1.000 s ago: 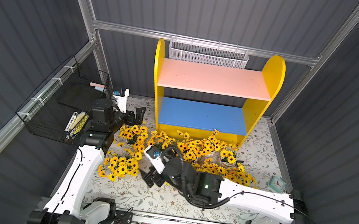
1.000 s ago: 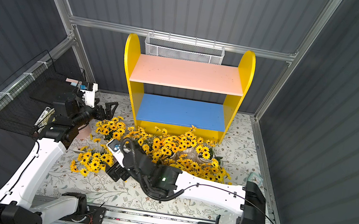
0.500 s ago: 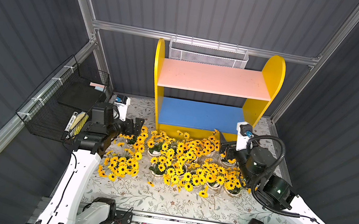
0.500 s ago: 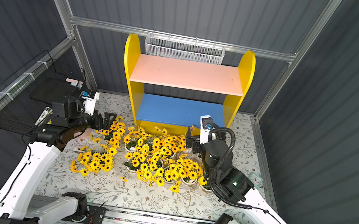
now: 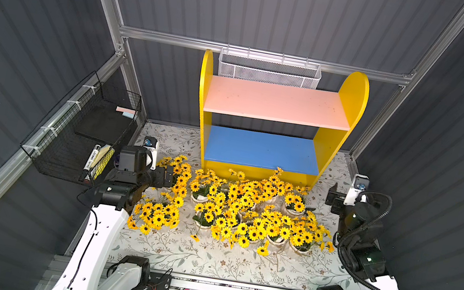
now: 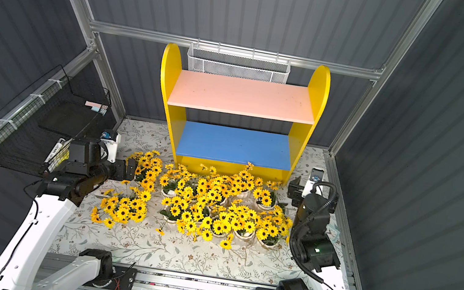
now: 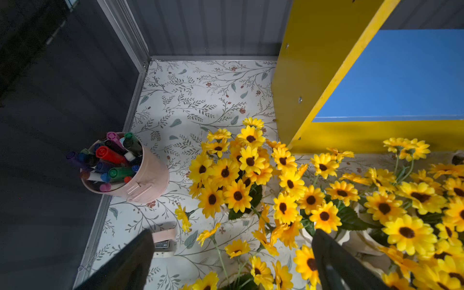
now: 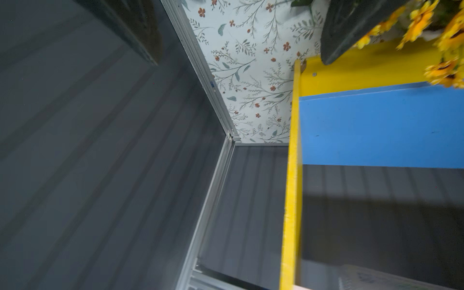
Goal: Take the sunflower pots off the shelves
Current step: Place the sunflower pot at the center of the board, then adjust the sunflower pot at the center of the board.
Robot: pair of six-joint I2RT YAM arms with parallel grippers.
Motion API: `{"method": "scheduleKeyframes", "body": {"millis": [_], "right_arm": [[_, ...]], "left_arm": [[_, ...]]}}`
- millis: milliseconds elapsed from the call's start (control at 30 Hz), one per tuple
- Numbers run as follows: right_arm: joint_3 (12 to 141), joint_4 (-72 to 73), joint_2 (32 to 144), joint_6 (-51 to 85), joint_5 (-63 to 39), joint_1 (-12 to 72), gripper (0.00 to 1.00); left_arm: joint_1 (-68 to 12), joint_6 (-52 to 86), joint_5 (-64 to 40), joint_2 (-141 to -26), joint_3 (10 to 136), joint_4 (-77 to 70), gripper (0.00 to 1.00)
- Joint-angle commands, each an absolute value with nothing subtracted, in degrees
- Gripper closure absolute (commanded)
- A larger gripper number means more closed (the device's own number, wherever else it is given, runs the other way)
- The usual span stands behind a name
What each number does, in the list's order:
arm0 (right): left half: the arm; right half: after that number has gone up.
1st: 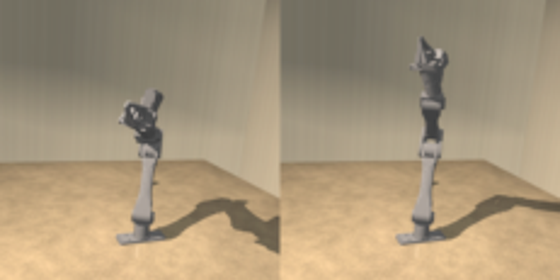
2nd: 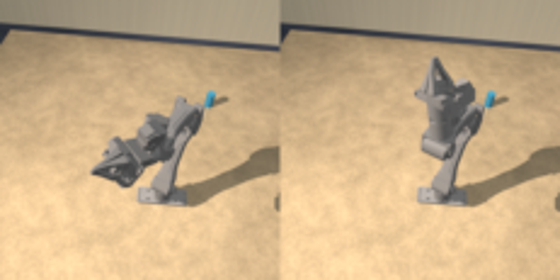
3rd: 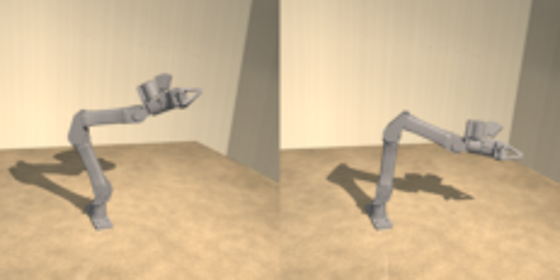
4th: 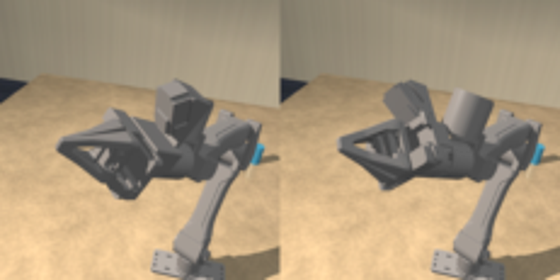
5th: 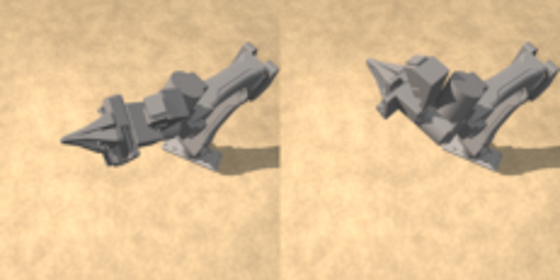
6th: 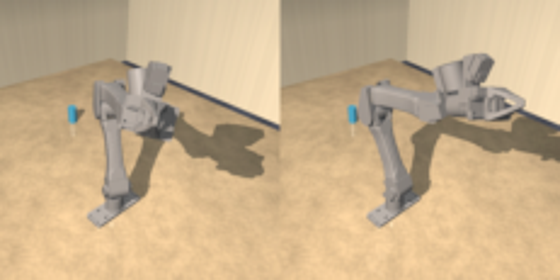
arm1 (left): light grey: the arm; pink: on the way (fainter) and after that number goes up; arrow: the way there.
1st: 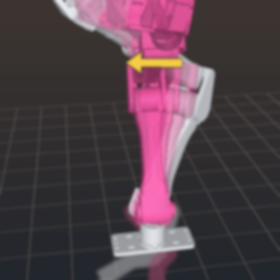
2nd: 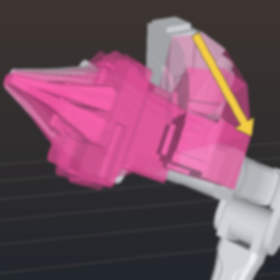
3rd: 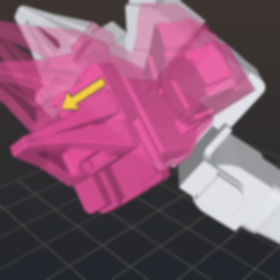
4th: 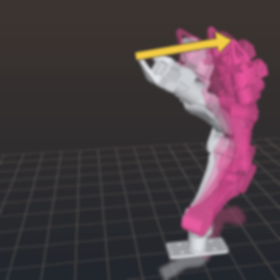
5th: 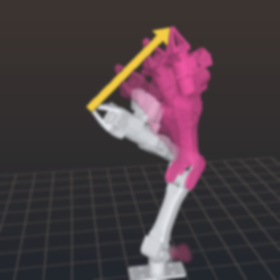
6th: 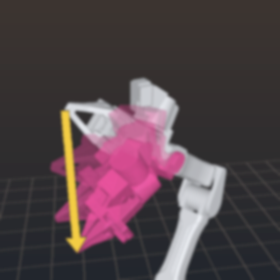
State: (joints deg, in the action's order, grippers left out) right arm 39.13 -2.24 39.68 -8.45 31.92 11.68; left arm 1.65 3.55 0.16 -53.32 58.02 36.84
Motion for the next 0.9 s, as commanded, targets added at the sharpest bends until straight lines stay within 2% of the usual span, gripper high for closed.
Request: {"method": "scheduleKeyframes", "body": {"millis": [0, 100, 167, 400, 667, 867], "right_arm": [[36.57, 6.22, 41.0, -3.82, 22.57, 1.91, 0.01], [36.39, 5.93, 46.59, 2.61, 10.29, -8.76, 0.01], [35.62, 5.45, 49.29, 2.34, 8.68, -10.85, 0.01], [29.45, 13.18, 54.43, 0.06, 1.8, -11.16, 0.01], [24.71, 23.05, 61.79, 0.44, -3.7, -11.1, 0.01], [24.95, 26.3, 66.49, 1.99, -6.83, -11.02, 0.01]], "left_arm": [[1.41, 0.0, 2.08, -51.65, 54.34, 36.05, 0.01], [1.41, -4.16, 1.8, -50.55, 48.78, 31.25, 0.01], [1.49, -4.75, 2.22, -50.39, 45.35, 27.02, 0.01], [1.58, -6.18, 5.73, -54.7, 35.39, 14.49, 0.01], [0.34, 1.83, 10.74, -66.5, 23.16, -10.09, 0.01], [-1.79, 0.47, 13.58, -73.0, 16.28, -25.31, 0.0]]}}
